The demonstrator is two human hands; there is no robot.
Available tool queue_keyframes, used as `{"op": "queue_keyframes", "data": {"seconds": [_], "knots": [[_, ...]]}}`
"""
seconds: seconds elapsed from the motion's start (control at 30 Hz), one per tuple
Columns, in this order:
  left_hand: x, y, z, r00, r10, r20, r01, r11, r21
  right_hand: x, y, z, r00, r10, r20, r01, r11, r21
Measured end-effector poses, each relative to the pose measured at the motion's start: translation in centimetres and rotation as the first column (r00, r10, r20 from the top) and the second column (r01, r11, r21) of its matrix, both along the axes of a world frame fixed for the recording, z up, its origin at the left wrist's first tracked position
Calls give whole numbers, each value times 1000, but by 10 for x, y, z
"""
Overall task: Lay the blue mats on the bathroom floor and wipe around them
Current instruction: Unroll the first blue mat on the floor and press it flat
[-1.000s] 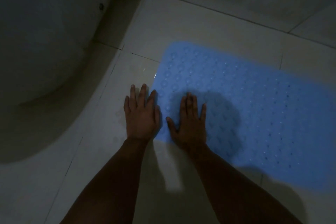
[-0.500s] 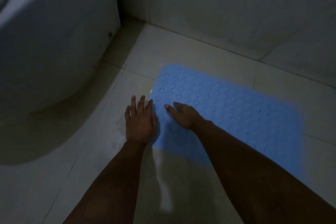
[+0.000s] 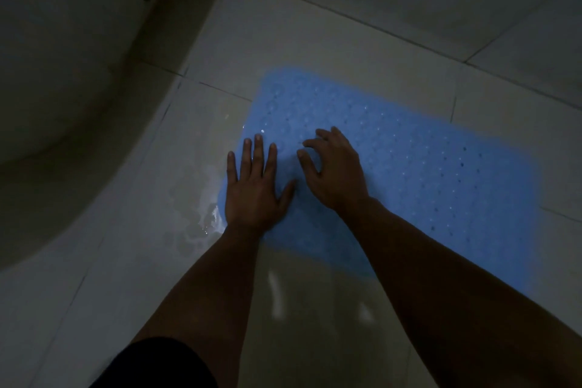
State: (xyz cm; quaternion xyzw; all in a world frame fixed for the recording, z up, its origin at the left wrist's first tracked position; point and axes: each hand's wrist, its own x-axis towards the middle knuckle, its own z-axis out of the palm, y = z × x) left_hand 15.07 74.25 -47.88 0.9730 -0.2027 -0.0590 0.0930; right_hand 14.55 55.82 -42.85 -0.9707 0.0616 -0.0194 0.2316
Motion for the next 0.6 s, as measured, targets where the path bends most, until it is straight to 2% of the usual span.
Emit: {"op": "queue_keyframes", "data": {"seconds": [0.17,0.33,0.4,0.47,0.53,0.6], "knots": [[-1,0,0,1000,9,-10,-9,1000,-10,-14,2,-6,999,-46,19,46,999,-7],[-1,1,-1,1000,-13,-9,13,1000,0,-31,6,-21,990,-41,135,43,999,-10],[-2,2,-1,998,-14,-65,14,1000,-4,-40,7,-23,992,-43,114,45,999,-11],[10,2,7,979,-11,-203,7,1000,-19,-44,3,-13,997,-74,-22,73,997,-37],[28,5,39,916,-21,-400,33,999,23,-50,-4,17,955,-144,-259,140,990,-34],[36,8,89,934,-74,-348,118,987,106,-62,-16,63,877,-199,-438,205,978,-34]]}}
